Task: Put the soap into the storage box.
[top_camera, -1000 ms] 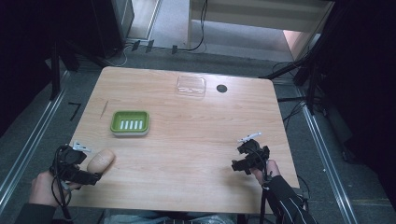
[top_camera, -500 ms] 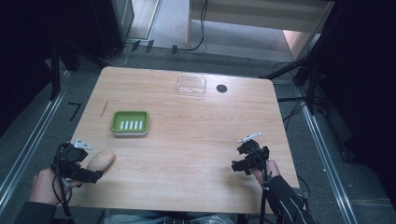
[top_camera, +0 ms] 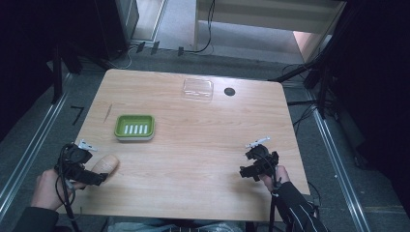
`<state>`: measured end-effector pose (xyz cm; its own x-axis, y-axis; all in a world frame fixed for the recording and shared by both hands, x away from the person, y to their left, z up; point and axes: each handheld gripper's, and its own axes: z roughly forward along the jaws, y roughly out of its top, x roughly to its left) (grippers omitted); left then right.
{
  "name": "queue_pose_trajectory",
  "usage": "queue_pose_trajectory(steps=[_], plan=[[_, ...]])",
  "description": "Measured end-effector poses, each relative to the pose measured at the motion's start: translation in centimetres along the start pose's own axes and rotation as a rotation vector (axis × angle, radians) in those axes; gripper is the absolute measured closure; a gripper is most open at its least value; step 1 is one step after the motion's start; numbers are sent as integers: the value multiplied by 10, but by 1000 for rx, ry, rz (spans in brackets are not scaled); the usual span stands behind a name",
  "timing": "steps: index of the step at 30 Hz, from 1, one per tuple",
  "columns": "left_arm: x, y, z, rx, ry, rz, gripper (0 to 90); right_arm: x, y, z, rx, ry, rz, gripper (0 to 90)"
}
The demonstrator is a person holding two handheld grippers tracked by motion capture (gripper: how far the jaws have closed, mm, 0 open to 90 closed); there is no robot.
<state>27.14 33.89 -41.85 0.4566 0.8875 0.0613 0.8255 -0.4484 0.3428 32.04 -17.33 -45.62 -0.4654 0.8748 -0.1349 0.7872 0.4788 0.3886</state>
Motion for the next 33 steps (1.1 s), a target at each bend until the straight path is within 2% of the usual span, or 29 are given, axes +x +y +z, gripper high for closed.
queue_pose_trajectory(steps=[6,12,19,21,33], plan=[[3,7,5,18,-13,19,39,0,0,0,0,0,0,143],[7,10,8,14,-40,37,39,0,0,0,-8,0,-2,143],[7,14,14,46,-48,64,39,0,1,-1,2,-2,-1,143],[8,17,19,66,-50,64,38,1,1,0,3,-2,0,143],[9,22,25,108,-37,48,25,0,1,0,3,-6,1,143]])
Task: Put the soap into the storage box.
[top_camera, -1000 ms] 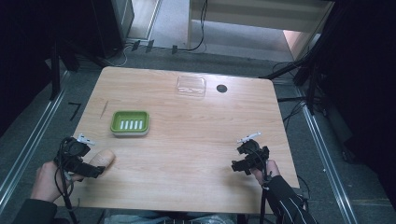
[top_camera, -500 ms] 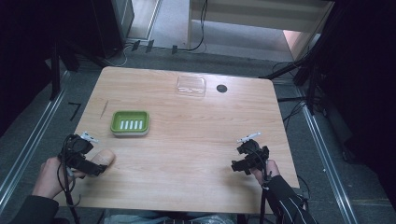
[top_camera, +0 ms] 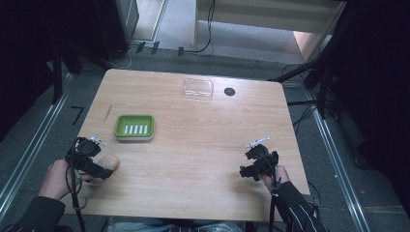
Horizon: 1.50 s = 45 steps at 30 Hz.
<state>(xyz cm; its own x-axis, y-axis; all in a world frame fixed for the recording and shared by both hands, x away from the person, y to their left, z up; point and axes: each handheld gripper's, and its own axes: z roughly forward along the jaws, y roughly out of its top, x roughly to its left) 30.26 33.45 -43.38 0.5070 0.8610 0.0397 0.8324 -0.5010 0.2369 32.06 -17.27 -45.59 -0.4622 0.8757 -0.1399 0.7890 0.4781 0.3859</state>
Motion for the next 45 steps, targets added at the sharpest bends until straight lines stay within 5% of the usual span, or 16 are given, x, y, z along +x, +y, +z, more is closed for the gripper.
queue_pose_trajectory(steps=[10,24,45], plan=[[-1,6,4,17,17,-11,26,0,0,0,-2,1,-2,143],[-4,20,14,79,35,31,67,0,0,0,-1,3,0,143],[-5,19,19,108,38,48,161,0,0,1,-3,2,0,143]])
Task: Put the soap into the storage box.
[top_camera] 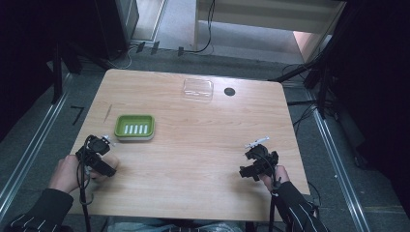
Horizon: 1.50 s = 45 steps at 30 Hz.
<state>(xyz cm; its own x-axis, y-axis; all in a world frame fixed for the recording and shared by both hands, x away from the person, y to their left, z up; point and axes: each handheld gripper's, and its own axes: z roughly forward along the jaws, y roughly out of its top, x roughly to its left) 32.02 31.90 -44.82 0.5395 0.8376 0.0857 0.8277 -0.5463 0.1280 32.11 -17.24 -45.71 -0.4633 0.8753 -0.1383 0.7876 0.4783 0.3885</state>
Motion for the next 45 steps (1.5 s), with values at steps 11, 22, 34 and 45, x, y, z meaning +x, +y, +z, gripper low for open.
queue_pose_trajectory(steps=[11,22,34,45], plan=[[-1,1,1,13,-9,12,232,0,0,0,0,0,0,143],[0,-1,2,-11,-40,5,280,0,0,0,0,-2,-1,143],[-1,-2,0,-22,-43,19,328,0,0,-1,3,1,-3,143],[-3,-4,0,-19,-46,43,330,-1,0,-1,-2,2,-1,143]])
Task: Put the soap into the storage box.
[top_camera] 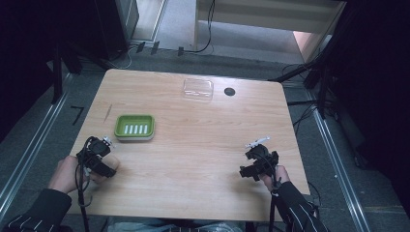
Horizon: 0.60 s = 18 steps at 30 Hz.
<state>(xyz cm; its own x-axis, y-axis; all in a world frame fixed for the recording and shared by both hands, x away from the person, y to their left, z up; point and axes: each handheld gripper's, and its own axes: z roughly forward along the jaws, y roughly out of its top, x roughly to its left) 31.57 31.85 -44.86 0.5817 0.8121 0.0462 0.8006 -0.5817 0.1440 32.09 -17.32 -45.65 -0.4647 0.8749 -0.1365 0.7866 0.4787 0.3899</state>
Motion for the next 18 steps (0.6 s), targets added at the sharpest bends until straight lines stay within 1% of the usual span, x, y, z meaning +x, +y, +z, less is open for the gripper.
queue_pose_trajectory(steps=[3,5,6,11,12,17,18], plan=[[0,-1,0,-1,-4,6,330,0,0,0,3,0,-1,143],[-1,-1,-1,-1,-12,4,330,0,0,0,5,-1,-1,143],[-1,-1,-1,-7,-21,11,330,0,0,0,5,0,-1,143],[-2,-1,-3,-11,-21,24,330,0,0,0,4,0,-3,143],[-1,-1,-4,-19,-26,30,330,0,0,0,4,1,-3,143],[-1,-1,-7,-27,-22,32,331,0,0,0,2,0,-4,143],[-1,-1,-7,-27,-25,41,330,1,0,0,1,1,-5,143]])
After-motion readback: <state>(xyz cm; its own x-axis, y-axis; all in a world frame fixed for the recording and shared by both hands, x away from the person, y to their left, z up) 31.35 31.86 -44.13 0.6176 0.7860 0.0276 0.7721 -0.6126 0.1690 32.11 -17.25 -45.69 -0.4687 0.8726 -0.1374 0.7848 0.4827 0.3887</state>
